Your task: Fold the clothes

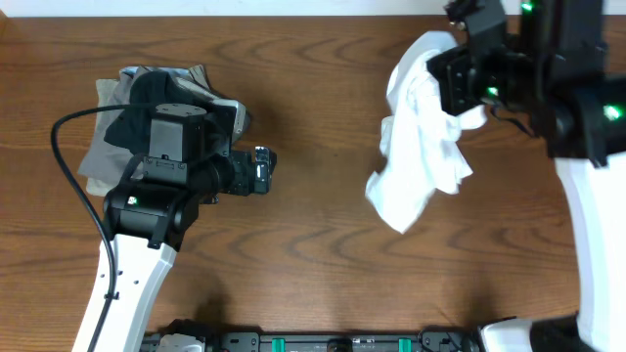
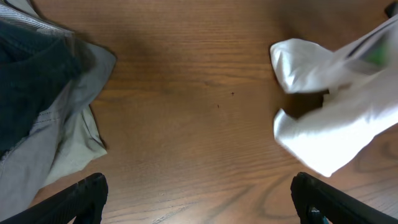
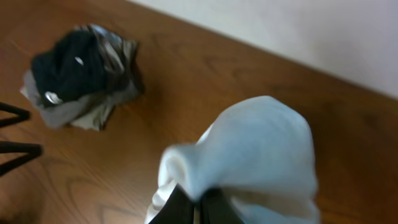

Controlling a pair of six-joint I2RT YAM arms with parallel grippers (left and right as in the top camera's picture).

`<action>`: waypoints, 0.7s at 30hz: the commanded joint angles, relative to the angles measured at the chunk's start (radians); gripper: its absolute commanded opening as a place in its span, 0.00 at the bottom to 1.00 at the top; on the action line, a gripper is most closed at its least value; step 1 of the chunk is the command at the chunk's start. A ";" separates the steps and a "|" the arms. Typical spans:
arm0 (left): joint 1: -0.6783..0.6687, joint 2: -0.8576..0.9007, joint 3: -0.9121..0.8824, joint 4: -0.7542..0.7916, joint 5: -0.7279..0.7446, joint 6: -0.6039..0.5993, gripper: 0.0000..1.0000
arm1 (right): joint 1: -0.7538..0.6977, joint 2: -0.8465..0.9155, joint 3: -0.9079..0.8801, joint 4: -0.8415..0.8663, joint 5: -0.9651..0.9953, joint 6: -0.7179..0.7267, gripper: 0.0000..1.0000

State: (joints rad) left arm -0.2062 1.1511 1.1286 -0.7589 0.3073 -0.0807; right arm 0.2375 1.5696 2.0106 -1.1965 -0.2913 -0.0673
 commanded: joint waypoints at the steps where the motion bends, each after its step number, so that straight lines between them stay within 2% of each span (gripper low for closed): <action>1: -0.003 -0.002 0.016 0.001 -0.013 0.009 0.96 | 0.004 0.042 -0.005 -0.007 -0.005 -0.008 0.03; 5: -0.003 -0.002 0.016 0.001 -0.013 0.009 0.96 | 0.017 0.122 -0.005 -0.003 -0.063 -0.008 0.01; 8: -0.003 -0.002 0.016 0.000 -0.013 0.009 0.96 | 0.019 0.158 -0.004 0.045 -0.295 -0.072 0.01; 13: -0.003 -0.002 0.016 -0.003 -0.013 0.009 0.96 | -0.015 0.111 0.014 0.202 -0.513 -0.094 0.01; 16: -0.003 -0.002 0.016 -0.003 -0.013 0.009 0.96 | -0.056 0.061 0.014 0.282 -0.642 -0.161 0.01; 19: -0.003 -0.002 0.016 -0.003 -0.013 0.009 0.96 | -0.093 0.038 0.014 0.299 -0.642 -0.165 0.01; 21: -0.003 -0.002 0.016 -0.003 -0.013 0.009 0.96 | -0.116 0.038 0.014 0.264 -0.570 -0.166 0.01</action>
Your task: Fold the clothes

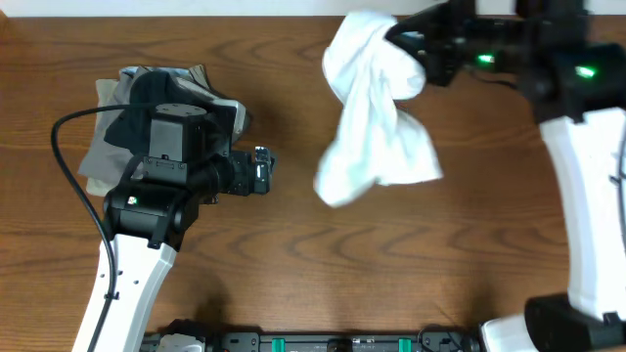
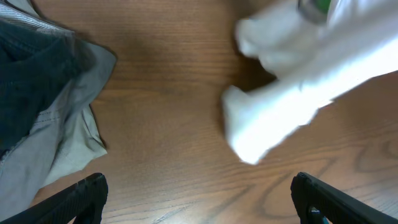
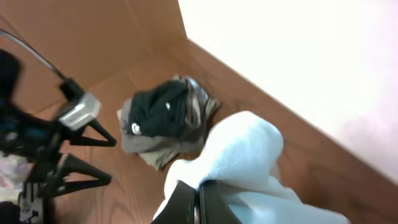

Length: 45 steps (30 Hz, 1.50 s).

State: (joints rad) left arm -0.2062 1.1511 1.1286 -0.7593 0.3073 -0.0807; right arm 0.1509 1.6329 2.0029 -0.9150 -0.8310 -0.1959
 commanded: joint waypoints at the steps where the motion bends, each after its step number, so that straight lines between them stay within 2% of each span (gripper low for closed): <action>1: -0.003 -0.002 0.016 -0.003 -0.013 0.009 0.96 | -0.039 -0.021 0.020 -0.052 0.068 -0.038 0.01; 5: -0.003 -0.002 0.016 -0.003 -0.013 0.009 0.96 | -0.068 -0.004 -0.002 -0.198 0.570 -0.037 0.01; 7: -0.003 -0.002 0.016 -0.002 -0.013 0.009 0.96 | -0.083 0.015 -0.011 -0.261 0.734 -0.037 0.03; 8: -0.003 -0.002 0.016 -0.002 -0.013 0.010 0.96 | -0.090 0.027 -0.012 -0.287 0.788 -0.037 0.07; 10: -0.003 -0.002 0.016 0.002 -0.013 0.009 0.96 | -0.104 0.053 -0.016 -0.330 0.893 -0.032 0.24; 12: -0.003 -0.002 0.016 0.008 -0.013 0.009 0.96 | -0.122 0.079 -0.016 -0.342 1.005 0.060 0.15; 14: -0.003 -0.002 0.016 0.008 -0.013 0.009 0.96 | -0.145 0.100 -0.016 -0.343 1.073 0.188 0.13; 16: -0.003 -0.002 0.016 0.004 -0.013 0.009 0.96 | -0.167 0.117 -0.016 -0.346 0.991 0.251 0.15; 17: -0.003 -0.002 0.016 0.001 -0.013 0.009 0.96 | -0.174 0.124 -0.016 -0.346 0.904 0.244 0.22; 21: -0.003 -0.001 0.016 -0.003 -0.013 0.009 0.96 | -0.167 0.173 -0.021 -0.345 0.439 0.118 0.43; 23: -0.003 0.000 0.016 -0.003 -0.013 0.009 0.96 | -0.138 0.216 -0.022 -0.347 0.307 0.085 0.49; 28: -0.003 -0.001 0.016 -0.003 -0.013 0.009 0.96 | -0.027 0.343 -0.022 -0.344 0.284 0.066 0.56; 35: -0.003 -0.001 0.016 -0.016 -0.013 0.009 0.96 | 0.168 0.550 -0.022 -0.296 0.285 0.049 0.58; 40: -0.003 -0.001 0.016 -0.037 -0.013 0.009 0.96 | 0.266 0.640 -0.022 -0.285 0.523 0.123 0.63; 45: -0.003 -0.001 0.016 -0.048 -0.013 0.009 0.96 | 0.330 0.671 -0.022 -0.330 0.484 0.013 0.64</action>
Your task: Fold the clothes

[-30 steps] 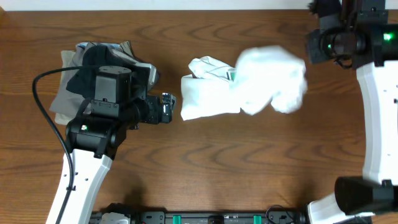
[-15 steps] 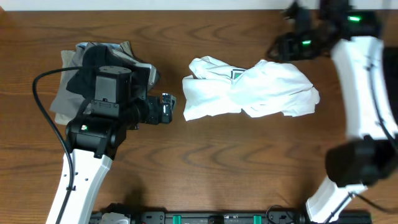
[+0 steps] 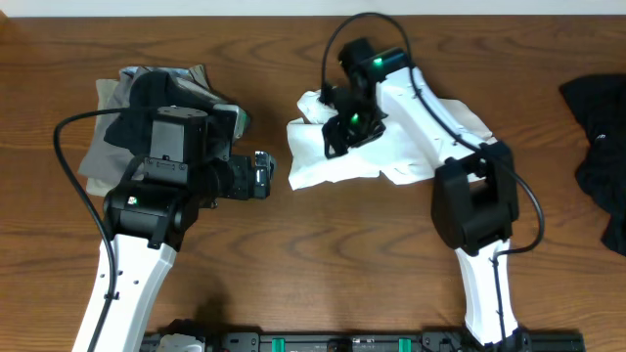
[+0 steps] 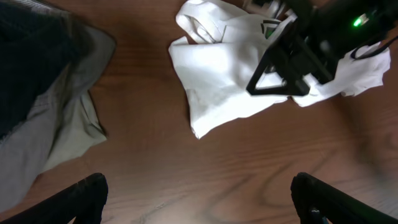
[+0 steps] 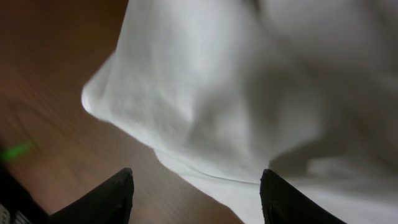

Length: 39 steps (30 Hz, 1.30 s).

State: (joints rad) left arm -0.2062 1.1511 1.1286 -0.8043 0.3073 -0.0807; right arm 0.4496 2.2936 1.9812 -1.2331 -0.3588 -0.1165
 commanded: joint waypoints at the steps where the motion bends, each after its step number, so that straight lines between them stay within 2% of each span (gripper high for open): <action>1: -0.003 -0.001 0.016 -0.002 -0.013 0.009 0.96 | 0.045 0.011 0.000 -0.013 0.000 -0.098 0.63; 4: -0.003 -0.001 0.016 -0.002 -0.013 0.010 0.96 | 0.091 0.011 0.000 0.002 0.038 -0.146 0.66; 14: -0.002 -0.050 0.018 0.013 -0.005 0.017 0.96 | 0.192 0.048 -0.074 0.140 0.157 -0.128 0.69; 15: 0.000 -0.068 0.018 0.023 -0.006 0.018 0.96 | 0.197 0.048 -0.091 0.158 0.187 -0.108 0.67; 16: 0.000 -0.084 0.018 0.032 -0.007 0.019 0.96 | 0.201 0.048 -0.109 0.175 0.219 -0.087 0.61; 18: 0.001 -0.118 0.018 0.049 -0.014 0.021 0.96 | 0.205 0.048 -0.122 0.183 0.271 -0.048 0.31; 21: 0.008 -0.166 0.018 0.062 -0.016 0.021 0.96 | 0.198 0.032 -0.118 0.169 0.299 -0.015 0.08; 22: 0.011 -0.178 0.018 0.062 -0.024 0.021 0.96 | 0.190 0.016 -0.111 0.154 0.299 -0.002 0.05; 26: 0.011 -0.205 0.018 0.061 -0.062 0.021 0.96 | 0.150 -0.096 -0.058 0.073 0.285 -0.003 0.01; 29: 0.011 -0.204 0.018 0.061 -0.062 0.021 0.96 | 0.102 -0.248 -0.011 0.027 0.245 -0.098 0.01; 33: 0.011 -0.185 0.018 0.064 -0.062 0.020 0.96 | 0.015 -0.483 0.000 0.066 0.334 -0.184 0.01; 36: 0.011 -0.175 0.018 0.064 -0.062 0.020 0.96 | -0.059 -0.589 0.000 0.104 0.417 -0.183 0.01; 39: 0.011 -0.166 0.018 0.066 -0.061 0.020 0.96 | -0.156 -0.654 0.000 0.131 0.406 -0.160 0.01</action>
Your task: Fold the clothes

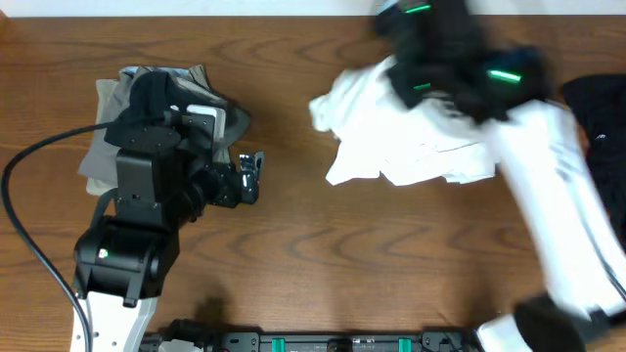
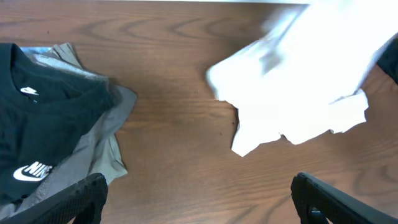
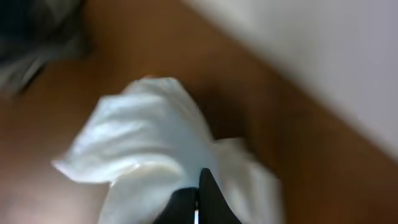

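Observation:
A crumpled white garment lies at the table's upper middle, also in the left wrist view and the blurred right wrist view. My right gripper is shut on a fold of it, up near its top edge. My left gripper stands open over bare wood left of the garment, nothing between its fingers. A pile with a black logo shirt on grey clothes sits at the left.
A dark garment lies at the right edge of the table. The wall runs along the table's far edge. My left arm's cable loops out over the left side.
The right gripper was open over the white garment; now it is shut on its upper part. The garment sits further right. The left gripper has risen and looks from higher.
The right gripper first held the white garment hanging at the right, then carried it over the upper middle. Later the garment lay on the table with that gripper open above it. Now the gripper grips it again; the left stayed open.

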Controlling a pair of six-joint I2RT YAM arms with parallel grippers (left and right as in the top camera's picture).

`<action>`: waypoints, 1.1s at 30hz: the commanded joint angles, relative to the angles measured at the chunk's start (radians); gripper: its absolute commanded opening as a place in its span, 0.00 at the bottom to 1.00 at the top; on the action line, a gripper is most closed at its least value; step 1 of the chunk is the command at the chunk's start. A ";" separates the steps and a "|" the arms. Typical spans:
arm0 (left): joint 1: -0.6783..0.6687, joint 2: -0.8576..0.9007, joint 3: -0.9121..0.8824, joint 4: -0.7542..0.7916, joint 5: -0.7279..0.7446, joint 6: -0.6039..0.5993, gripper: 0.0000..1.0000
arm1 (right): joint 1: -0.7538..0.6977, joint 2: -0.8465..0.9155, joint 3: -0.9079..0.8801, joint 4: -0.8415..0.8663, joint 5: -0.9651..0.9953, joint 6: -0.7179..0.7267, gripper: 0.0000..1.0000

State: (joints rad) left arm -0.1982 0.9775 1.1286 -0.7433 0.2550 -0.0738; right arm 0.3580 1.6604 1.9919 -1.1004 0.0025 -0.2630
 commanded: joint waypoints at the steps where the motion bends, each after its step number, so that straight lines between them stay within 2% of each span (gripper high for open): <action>1: 0.003 0.011 0.018 0.004 -0.009 0.013 0.96 | -0.092 -0.030 -0.011 0.000 0.042 0.002 0.02; 8: 0.002 0.050 0.017 0.004 0.021 0.013 0.96 | -0.224 -0.002 -0.012 -0.056 -0.073 0.029 0.01; 12: -0.002 0.094 0.016 0.003 0.090 0.012 0.96 | -0.246 0.016 -0.012 -0.059 -0.072 0.090 0.01; 17: -0.047 0.192 0.016 0.018 0.132 0.013 0.96 | -0.248 -0.006 -0.011 -0.023 -0.140 0.093 0.01; 24: -0.150 0.343 0.016 0.181 0.150 0.013 0.96 | -0.248 -0.124 -0.011 0.024 -0.300 0.062 0.01; 33: -0.255 0.472 0.016 0.301 0.150 0.014 0.96 | -0.248 -0.281 -0.011 0.085 -0.367 0.060 0.01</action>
State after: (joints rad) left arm -0.4320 1.4326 1.1286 -0.4580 0.3935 -0.0734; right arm 0.1143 1.4151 1.9694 -1.0309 -0.3069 -0.1925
